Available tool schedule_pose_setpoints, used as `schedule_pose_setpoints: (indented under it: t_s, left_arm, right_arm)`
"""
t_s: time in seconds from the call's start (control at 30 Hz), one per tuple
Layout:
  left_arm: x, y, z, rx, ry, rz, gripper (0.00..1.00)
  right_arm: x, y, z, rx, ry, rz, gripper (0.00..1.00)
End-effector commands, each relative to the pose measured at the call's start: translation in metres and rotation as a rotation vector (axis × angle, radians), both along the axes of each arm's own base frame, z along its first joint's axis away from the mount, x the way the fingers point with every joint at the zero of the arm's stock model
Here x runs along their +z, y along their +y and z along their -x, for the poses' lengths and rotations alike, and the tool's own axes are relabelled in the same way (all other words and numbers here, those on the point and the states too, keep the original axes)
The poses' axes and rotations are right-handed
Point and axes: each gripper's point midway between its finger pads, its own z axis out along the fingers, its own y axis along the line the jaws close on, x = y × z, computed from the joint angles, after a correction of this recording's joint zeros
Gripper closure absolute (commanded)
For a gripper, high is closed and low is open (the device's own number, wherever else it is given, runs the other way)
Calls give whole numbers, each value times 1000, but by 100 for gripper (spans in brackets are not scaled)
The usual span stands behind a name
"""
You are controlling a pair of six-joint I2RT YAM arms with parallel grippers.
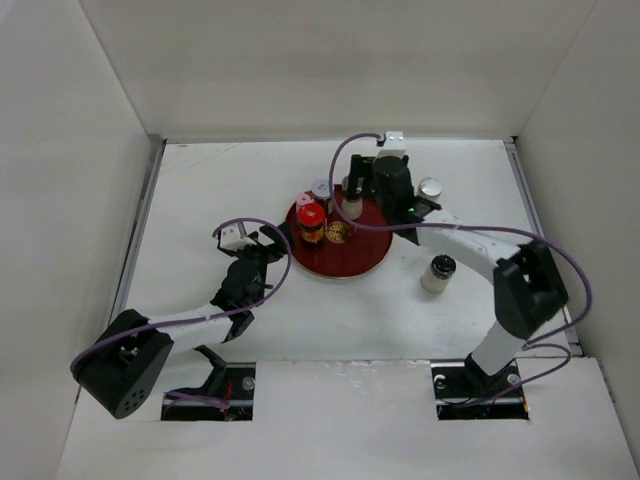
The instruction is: Organize the condiment bottles
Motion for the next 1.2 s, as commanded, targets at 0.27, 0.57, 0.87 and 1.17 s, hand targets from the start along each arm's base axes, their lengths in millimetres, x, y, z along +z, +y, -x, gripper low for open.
schedule_pose_setpoints:
  t_s: [0.27,0.57,0.87,1.17]
  left_arm:
    - [17,-3,-1,-9,-53,54,3]
    - [16,0,-2,-2,-52,56,3]
    - [17,0,-2,-5,-54,56,3]
    - [15,9,-3,26,-53,57,3]
  right_arm:
    - [34,-189,21,-470,-77,20,0]
    - [-9,-177,-3,-354,54,38,0]
    - [-11,-179,-11,-373,52,13,40]
    - [86,-123,25,-228,-186,-90,49]
